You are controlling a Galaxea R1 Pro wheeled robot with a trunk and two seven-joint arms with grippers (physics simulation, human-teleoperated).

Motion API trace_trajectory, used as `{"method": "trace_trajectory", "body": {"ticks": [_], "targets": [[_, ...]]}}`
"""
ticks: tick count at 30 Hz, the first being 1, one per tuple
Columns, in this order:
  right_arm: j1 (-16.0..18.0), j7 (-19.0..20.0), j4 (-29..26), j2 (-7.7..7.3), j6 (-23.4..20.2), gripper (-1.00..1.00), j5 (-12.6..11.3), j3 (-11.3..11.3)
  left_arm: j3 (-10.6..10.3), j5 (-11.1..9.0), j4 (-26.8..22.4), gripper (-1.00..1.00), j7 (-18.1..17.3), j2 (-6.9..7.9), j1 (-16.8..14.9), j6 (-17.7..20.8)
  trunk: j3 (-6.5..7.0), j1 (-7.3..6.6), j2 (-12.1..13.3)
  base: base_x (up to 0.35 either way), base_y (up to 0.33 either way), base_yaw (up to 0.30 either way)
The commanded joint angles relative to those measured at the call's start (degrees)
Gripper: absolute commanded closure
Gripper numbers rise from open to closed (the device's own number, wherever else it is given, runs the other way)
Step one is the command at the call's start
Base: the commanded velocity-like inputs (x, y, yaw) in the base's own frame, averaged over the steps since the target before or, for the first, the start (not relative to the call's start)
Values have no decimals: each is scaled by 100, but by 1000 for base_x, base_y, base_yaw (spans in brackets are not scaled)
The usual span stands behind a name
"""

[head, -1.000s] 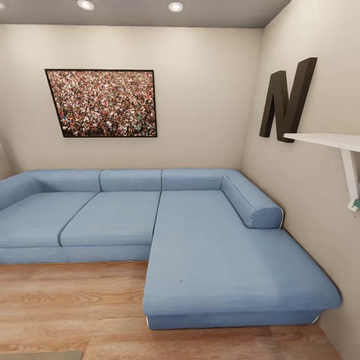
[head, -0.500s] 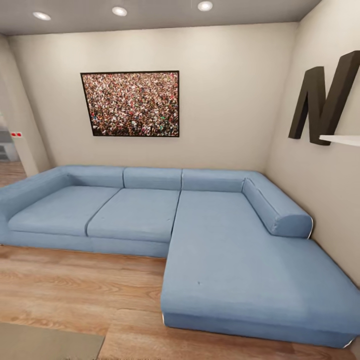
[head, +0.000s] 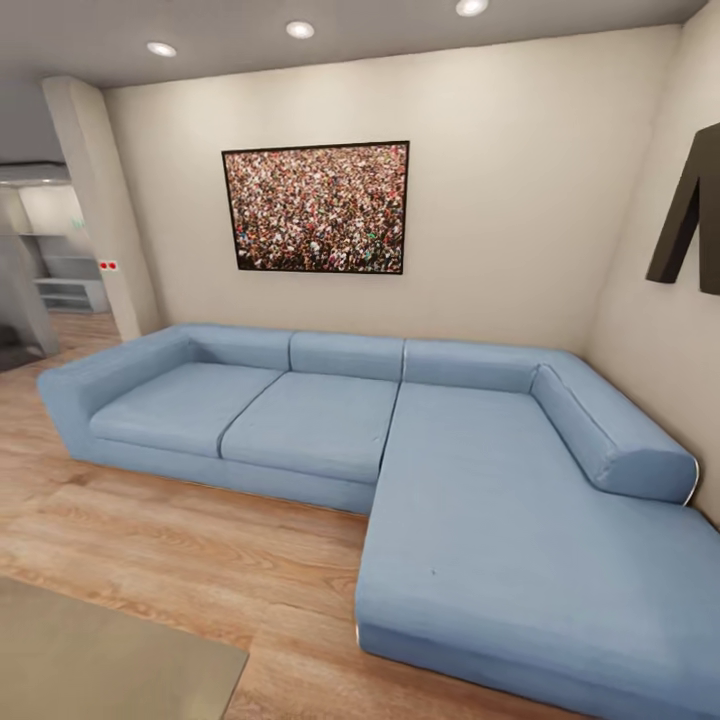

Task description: Turn on the radio receiver that's on the table in the living room.

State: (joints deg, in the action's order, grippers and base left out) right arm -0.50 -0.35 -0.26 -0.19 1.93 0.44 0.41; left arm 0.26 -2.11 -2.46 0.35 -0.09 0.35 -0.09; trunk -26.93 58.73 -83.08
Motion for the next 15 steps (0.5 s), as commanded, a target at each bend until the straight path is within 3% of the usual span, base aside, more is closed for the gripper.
{"method": "trace_trajectory", "body": {"ticks": [1,15], "targets": [[1,0,0,-1,0,-100,0,-2,3,0,3,-100,0,0,0,-2,0,0,0,0,0,278],[-1,0,0,0,0,-100,-9,-12,27,-33,11,-100,-8,18,0,-21,0,0,0,0,0,278]]}}
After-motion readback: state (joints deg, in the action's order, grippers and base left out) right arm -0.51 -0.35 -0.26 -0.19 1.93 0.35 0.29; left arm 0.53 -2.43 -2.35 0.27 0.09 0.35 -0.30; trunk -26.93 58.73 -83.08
